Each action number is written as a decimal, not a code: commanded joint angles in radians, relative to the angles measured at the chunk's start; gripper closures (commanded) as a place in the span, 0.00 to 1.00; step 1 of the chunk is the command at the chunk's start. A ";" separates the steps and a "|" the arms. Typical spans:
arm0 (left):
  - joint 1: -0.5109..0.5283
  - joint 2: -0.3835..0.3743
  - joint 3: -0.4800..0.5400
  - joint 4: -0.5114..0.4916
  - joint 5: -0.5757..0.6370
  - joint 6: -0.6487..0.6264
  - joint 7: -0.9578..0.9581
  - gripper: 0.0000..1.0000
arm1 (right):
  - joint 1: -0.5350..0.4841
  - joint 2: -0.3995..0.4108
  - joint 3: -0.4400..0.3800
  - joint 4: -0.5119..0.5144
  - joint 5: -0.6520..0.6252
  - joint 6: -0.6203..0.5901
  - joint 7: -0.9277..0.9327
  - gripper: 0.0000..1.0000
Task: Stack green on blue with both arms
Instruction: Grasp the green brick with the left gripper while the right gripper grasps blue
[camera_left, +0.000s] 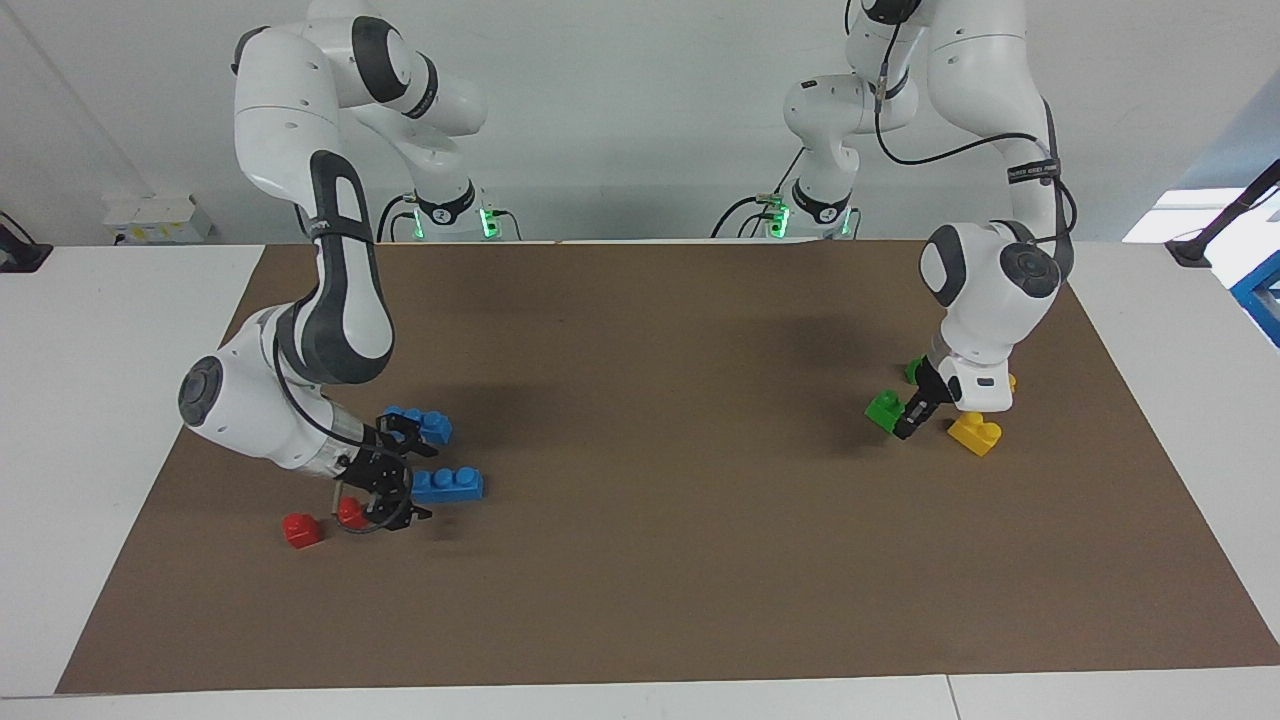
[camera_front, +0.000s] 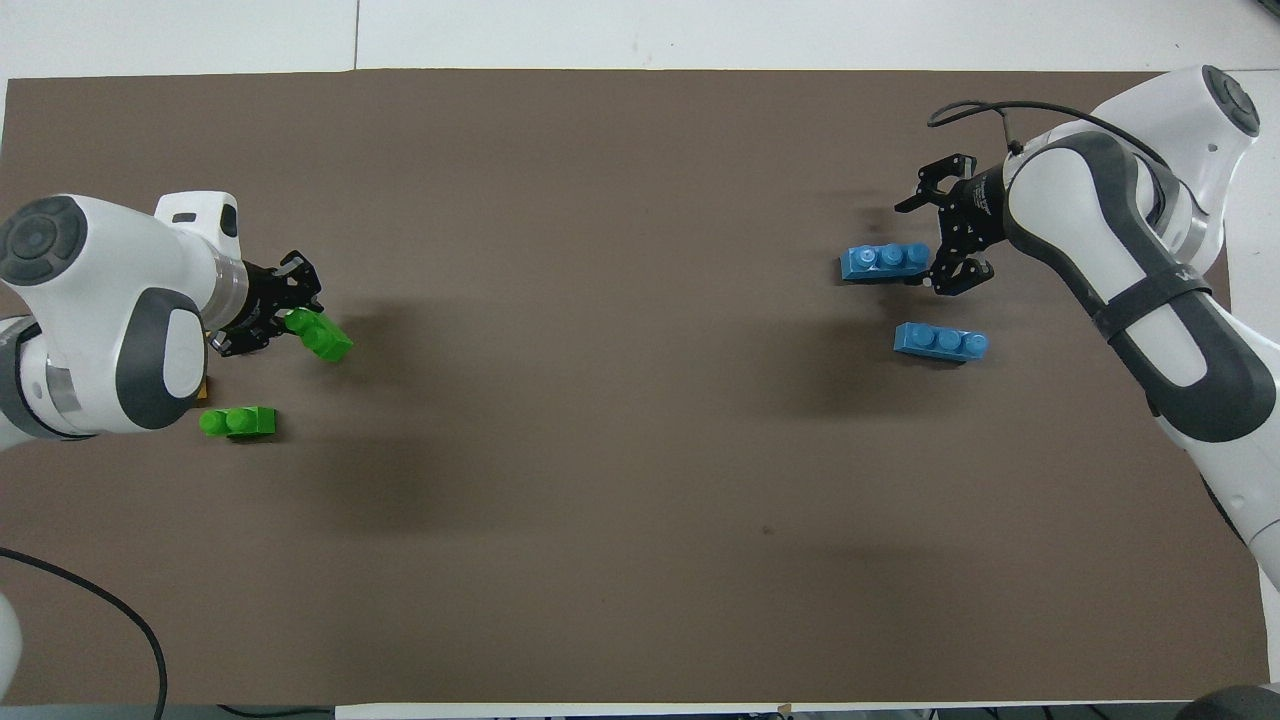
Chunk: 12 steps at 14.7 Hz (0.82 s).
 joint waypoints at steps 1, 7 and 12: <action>-0.031 -0.024 0.000 0.094 0.010 -0.133 -0.193 1.00 | -0.008 -0.029 0.007 -0.063 0.024 0.056 0.002 0.02; -0.158 -0.112 -0.002 0.128 0.012 -0.236 -0.581 1.00 | -0.012 -0.048 0.007 -0.121 0.078 0.122 -0.001 0.03; -0.235 -0.129 -0.013 0.147 0.012 -0.234 -0.914 1.00 | -0.022 -0.052 0.009 -0.089 0.090 0.076 -0.004 0.54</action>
